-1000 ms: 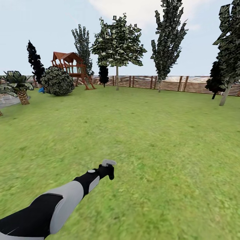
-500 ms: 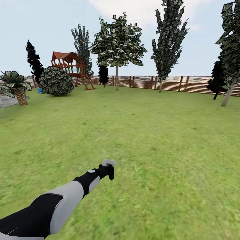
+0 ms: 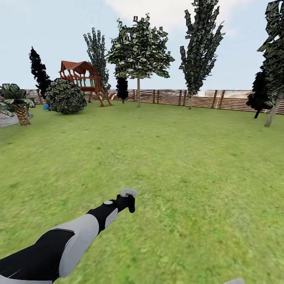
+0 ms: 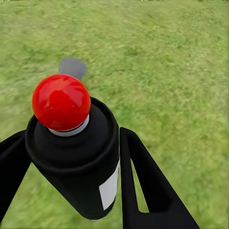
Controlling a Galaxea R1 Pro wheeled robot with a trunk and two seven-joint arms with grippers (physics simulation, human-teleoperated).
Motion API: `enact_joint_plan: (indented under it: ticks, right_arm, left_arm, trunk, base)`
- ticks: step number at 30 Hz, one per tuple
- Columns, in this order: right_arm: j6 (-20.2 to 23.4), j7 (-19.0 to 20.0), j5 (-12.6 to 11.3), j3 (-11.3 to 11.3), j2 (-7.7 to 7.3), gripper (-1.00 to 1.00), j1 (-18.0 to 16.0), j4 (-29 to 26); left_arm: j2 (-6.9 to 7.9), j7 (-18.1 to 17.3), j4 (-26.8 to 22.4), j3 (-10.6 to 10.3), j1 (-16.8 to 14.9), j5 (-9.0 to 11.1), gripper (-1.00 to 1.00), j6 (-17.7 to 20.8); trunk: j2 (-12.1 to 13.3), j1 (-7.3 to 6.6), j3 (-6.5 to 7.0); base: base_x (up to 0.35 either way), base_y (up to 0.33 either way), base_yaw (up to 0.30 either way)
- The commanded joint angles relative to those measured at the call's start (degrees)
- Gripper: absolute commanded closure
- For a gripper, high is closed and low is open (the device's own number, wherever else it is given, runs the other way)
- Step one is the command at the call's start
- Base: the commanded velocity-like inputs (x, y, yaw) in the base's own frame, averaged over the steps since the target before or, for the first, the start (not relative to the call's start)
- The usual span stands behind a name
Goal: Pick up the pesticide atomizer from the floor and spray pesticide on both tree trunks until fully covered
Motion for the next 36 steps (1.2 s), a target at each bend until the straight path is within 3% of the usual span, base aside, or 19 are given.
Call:
enact_joint_plan:
  ticks: [1, 3, 7, 10, 36]
  right_arm:
    - [-0.2, -0.5, -1.1, 0.5, -0.02, -1.00, 0.0, -0.1]
    - [-0.2, -0.9, -3.8, 0.4, -0.05, -1.00, 0.0, -0.2]
    - [-0.2, -2.4, -13.8, 0.2, -0.12, -1.00, 0.0, -0.3]
    - [-0.1, -2.6, -16.4, 0.3, -0.09, -1.00, 0.0, -0.3]
    - [-0.1, -2.7, -17.1, 0.4, -0.06, -1.00, 0.0, -0.3]
  left_arm:
    - [0.00, 0.0, 0.1, -0.2, -0.1, -0.2, 1.00, -0.3]
    - [0.00, 0.0, 0.1, -0.2, -0.1, -0.2, 1.00, -0.3]
    - [0.00, 0.0, 0.1, -0.2, -0.1, -0.2, 1.00, -0.3]
    - [0.00, 0.0, 0.1, -0.2, -0.1, -0.2, 1.00, -0.3]
    - [0.00, 0.0, 0.1, -0.2, -0.1, -0.2, 1.00, -0.3]
  trunk:
    - [-0.1, 0.05, -0.10]
    - [-0.1, 0.05, -0.10]
    - [-0.1, 0.05, -0.10]
    - [-0.1, 0.05, -0.10]
    - [-0.1, 0.05, -0.10]
  base:
    - [0.350, 0.000, 0.000]
    - [0.350, 0.000, 0.000]
    - [0.350, 0.000, 0.000]
    - [0.350, 0.000, 0.000]
    - [0.350, 0.000, 0.000]
